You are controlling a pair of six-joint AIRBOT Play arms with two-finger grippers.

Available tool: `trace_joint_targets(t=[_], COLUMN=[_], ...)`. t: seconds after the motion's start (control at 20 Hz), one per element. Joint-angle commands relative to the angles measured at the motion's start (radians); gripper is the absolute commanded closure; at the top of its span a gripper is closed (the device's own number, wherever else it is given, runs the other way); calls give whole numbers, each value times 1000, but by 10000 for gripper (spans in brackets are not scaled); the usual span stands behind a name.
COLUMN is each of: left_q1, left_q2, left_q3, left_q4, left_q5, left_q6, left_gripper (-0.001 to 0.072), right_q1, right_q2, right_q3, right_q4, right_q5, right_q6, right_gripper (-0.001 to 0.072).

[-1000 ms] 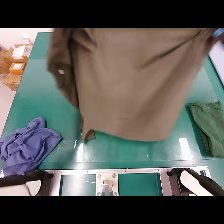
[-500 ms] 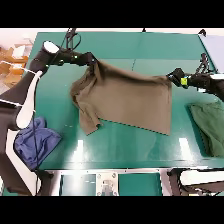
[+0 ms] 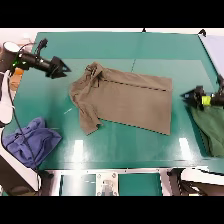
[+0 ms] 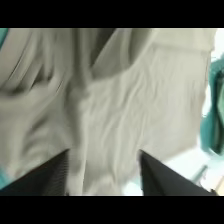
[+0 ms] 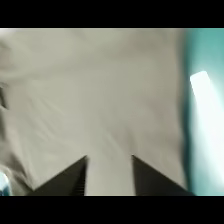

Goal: Fold the shirts.

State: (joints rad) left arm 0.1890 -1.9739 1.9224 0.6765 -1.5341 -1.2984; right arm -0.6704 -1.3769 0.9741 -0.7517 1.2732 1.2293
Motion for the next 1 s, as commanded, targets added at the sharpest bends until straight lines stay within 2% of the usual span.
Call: trace_joint_targets(t=[0.0,0.15,0.35,0.4,0.45,0.55,0.65,0.75,0.95], left_q1=[37,37,39,39,40,39,39,39,13], left_q2=[2,15,150,187,225,282,312,325,335], left_q3=[-105,-209,-457,-521,-590,-702,-768,-815,-861], left_q4=[-4,-3,32,51,60,67,89,90,69], left_q5=[-153,-206,-109,-80,-50,20,65,93,209], left_q6=[-20,-7,88,105,123,130,129,128,120], left_gripper=[228,229,230,230,229,230,230,230,230], right_q1=[-82,-71,21,47,66,85,63,9,-35], right_q2=[120,126,117,111,108,108,111,121,123], right_q3=[-238,-391,-483,-482,-481,-462,-378,-272,-161], right_q4=[-198,-201,-161,-140,-98,-19,-85,-196,-219], right_q5=[40,3,-111,-136,-151,-166,-137,-124,-156], right_q6=[105,92,68,55,32,-16,6,92,178], right_gripper=[338,338,343,370,443,694,695,696,695])
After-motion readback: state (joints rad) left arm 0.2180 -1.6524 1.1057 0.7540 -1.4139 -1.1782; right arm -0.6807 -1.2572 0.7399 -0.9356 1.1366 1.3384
